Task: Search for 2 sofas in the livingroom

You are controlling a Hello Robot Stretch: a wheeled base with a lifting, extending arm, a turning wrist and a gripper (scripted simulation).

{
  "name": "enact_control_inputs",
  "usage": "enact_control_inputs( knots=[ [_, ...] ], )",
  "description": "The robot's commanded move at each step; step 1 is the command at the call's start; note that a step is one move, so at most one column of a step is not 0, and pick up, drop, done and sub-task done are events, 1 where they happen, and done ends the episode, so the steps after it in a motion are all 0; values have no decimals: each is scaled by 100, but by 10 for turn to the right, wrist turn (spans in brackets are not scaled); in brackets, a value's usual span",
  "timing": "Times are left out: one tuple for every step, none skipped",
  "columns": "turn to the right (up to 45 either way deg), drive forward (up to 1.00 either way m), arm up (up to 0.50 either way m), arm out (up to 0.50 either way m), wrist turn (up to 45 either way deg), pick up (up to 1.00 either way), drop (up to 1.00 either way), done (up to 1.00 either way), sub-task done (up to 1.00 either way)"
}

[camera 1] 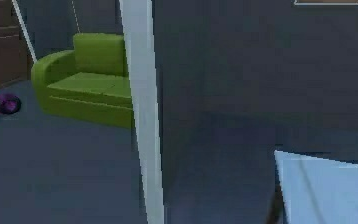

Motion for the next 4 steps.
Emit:
enact_control_inputs(
  knots=[
    [-270,0,0,0,0,0,0,0,0],
    [0,100,0,0,0,0,0,0,0],
    [210,0,0,0,0,0,0,0,0],
    [0,50,0,0,0,0,0,0,0]
  ],
)
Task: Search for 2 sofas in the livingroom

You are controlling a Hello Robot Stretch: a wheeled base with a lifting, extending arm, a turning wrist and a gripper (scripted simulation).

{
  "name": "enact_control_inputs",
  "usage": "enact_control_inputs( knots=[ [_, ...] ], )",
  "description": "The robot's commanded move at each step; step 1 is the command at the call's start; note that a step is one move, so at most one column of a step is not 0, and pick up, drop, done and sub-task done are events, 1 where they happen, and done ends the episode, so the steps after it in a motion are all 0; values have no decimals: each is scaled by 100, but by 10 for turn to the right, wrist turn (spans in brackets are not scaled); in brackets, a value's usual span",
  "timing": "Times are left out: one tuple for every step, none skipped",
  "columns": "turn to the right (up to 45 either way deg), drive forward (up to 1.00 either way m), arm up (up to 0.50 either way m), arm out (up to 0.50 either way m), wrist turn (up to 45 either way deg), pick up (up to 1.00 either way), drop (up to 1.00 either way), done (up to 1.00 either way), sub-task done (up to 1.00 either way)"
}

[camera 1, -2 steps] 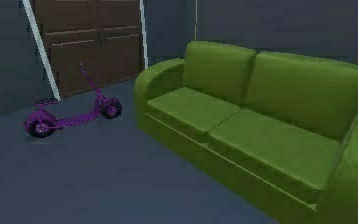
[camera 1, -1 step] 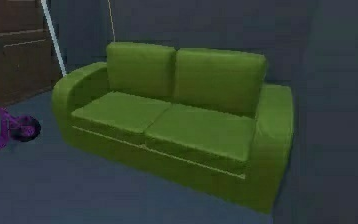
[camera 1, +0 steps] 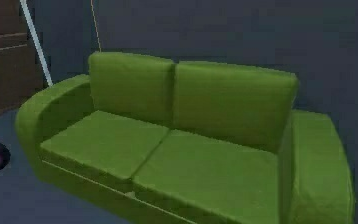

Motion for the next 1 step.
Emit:
enact_control_inputs(
  knots=[
    [0,0,0,0,0,0,0,0,100]
  ],
)
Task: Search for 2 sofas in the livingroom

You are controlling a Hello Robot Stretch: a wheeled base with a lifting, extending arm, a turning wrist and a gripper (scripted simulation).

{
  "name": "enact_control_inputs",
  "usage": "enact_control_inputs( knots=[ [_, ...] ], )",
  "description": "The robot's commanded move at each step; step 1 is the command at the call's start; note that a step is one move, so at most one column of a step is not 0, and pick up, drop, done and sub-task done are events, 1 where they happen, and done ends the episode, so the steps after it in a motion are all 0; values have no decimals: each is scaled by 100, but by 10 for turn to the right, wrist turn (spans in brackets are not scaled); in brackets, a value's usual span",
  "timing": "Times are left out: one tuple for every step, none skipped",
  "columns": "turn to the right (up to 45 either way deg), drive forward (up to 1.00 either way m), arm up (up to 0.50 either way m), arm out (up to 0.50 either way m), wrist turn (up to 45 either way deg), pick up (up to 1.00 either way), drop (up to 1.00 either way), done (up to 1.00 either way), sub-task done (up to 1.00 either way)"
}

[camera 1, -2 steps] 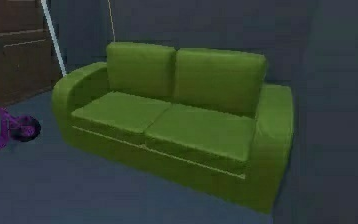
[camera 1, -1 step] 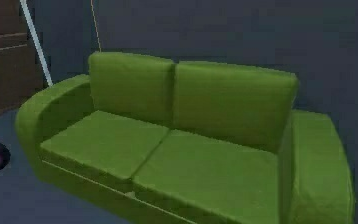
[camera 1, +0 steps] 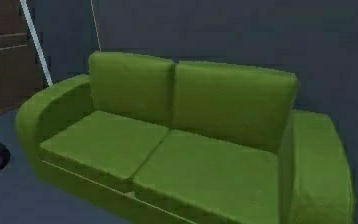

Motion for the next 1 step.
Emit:
enact_control_inputs(
  knots=[
    [-450,0,0,0,0,0,0,0,0]
  ],
)
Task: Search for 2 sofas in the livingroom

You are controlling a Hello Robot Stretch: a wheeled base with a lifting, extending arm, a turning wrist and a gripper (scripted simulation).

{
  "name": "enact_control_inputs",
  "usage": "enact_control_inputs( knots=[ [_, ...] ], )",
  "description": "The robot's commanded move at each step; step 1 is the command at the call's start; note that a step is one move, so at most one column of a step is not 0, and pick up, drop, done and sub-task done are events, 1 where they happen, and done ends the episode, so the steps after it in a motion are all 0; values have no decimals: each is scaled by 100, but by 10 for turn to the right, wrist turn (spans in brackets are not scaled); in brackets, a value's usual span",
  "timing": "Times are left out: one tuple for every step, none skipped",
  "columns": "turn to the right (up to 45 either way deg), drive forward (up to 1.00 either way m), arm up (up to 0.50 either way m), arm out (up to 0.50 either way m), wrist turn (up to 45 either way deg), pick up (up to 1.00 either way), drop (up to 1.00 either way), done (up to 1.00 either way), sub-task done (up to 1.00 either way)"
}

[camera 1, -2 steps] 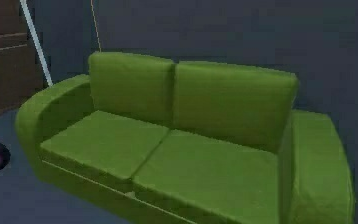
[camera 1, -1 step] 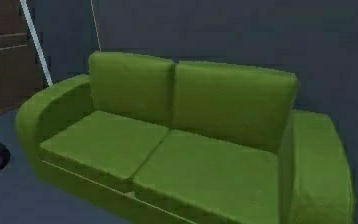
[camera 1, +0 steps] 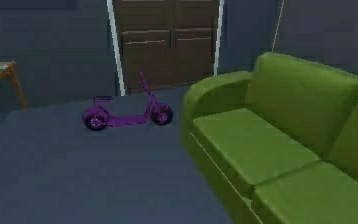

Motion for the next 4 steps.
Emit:
enact_control_inputs(
  knots=[
    [-450,0,0,0,0,0,0,0,0],
    [-180,0,0,0,0,0,0,0,0],
    [0,90,0,0,0,0,0,0,0],
    [-330,0,0,0,0,0,0,0,0]
  ],
)
